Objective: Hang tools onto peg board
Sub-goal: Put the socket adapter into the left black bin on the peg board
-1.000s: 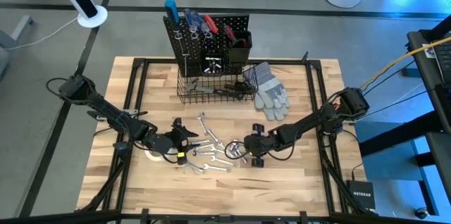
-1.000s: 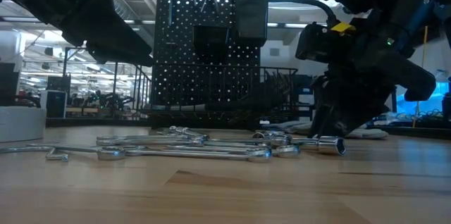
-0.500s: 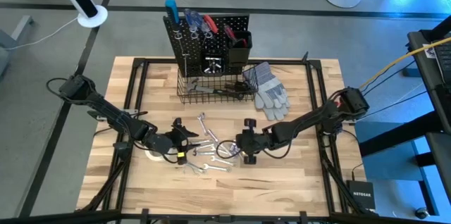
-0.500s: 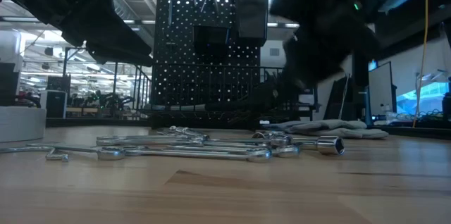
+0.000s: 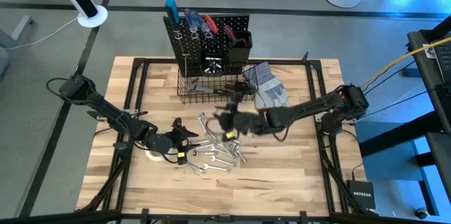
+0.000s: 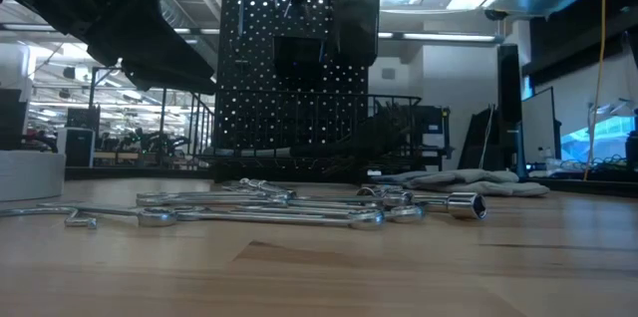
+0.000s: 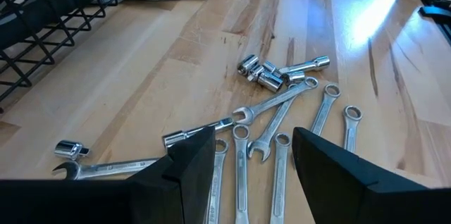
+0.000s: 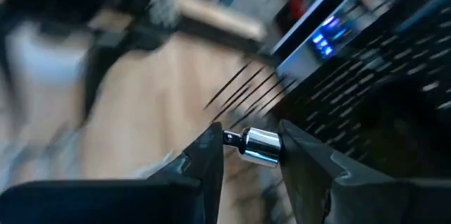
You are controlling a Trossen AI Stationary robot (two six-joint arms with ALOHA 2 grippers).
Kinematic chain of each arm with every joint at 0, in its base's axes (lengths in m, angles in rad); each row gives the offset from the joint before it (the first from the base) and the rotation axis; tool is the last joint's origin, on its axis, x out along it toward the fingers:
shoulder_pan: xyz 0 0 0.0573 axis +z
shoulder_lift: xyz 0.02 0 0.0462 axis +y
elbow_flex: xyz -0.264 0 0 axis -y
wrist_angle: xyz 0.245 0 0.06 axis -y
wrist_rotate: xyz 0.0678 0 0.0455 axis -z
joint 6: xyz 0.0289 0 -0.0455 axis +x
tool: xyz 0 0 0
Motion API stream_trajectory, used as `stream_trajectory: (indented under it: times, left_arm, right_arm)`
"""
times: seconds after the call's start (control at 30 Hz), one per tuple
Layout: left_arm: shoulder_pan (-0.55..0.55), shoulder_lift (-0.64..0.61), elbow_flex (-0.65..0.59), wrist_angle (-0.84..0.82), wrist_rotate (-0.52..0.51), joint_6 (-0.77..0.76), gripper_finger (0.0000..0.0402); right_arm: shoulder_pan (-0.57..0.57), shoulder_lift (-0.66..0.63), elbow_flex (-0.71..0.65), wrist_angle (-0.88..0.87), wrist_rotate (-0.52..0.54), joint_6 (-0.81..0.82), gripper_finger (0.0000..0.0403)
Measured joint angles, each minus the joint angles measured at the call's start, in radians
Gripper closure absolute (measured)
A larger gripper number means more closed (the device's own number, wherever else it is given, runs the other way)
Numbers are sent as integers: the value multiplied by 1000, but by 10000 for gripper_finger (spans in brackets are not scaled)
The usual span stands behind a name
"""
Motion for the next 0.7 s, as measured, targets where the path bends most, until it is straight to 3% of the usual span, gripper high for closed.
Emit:
stream_trajectory:
  times: [0.3,0.7]
  left_arm:
    - [0,0,0,0,0,1,219]
    - [0,0,0,0,0,7,219]
  right_arm:
    - [-165,17,2,312,1,-175,280]
    - [-318,21,2,354,-93,-110,255]
